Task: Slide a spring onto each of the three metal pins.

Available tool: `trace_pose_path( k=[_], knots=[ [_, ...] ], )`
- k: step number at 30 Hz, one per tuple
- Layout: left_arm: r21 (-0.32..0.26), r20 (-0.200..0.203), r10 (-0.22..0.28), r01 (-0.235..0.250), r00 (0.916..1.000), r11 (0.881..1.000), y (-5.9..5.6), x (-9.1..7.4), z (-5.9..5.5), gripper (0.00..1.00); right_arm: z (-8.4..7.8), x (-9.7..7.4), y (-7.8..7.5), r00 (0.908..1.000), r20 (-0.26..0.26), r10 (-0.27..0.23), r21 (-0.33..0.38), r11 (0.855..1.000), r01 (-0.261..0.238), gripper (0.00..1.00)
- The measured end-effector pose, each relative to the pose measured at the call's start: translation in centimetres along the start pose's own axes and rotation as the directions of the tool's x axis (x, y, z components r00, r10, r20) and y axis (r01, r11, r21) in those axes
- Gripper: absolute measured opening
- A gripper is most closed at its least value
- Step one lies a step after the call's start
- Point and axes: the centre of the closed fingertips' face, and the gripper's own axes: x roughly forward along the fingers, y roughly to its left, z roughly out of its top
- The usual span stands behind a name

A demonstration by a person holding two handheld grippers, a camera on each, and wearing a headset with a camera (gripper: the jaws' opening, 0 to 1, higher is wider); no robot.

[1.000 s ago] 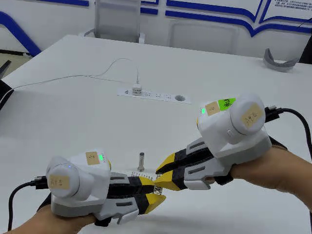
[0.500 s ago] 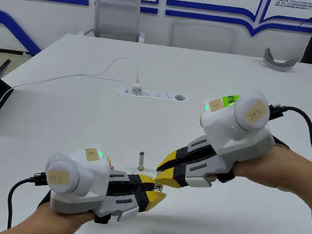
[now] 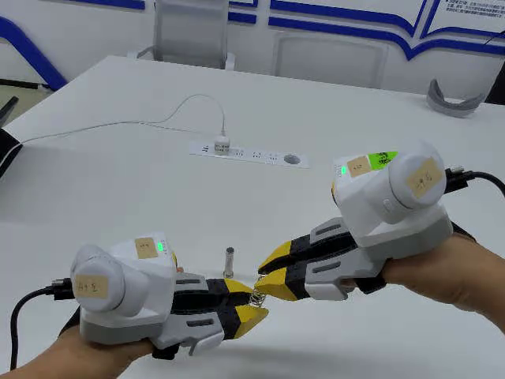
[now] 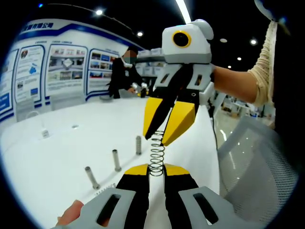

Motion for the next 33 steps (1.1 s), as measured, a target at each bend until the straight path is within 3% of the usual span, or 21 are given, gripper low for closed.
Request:
trace_pose_path(
  k=[15,26,33],
  knots=[
    [0.014,-0.014,-0.001,0.002,0.9999,1.0,-0.1,0.1,-0.1,0.13,-0.2,0.1,0.1,0.9998,-0.017,0.002,-0.006,1.0,-0.002,0.11],
    [0.01,-0.021,0.005,-0.005,0.9998,1.0,0.0,0.1,-0.3,0.23,-0.3,-0.1,-0.3,0.9997,-0.02,-0.011,-0.008,1.0,0.011,0.11],
    [0.007,-0.02,0.024,-0.024,0.9995,1.0,0.5,-0.3,-0.4,0.32,-0.3,-0.7,-1.4,0.9987,-0.018,-0.047,0.001,0.999,0.047,0.11]
  ],
)
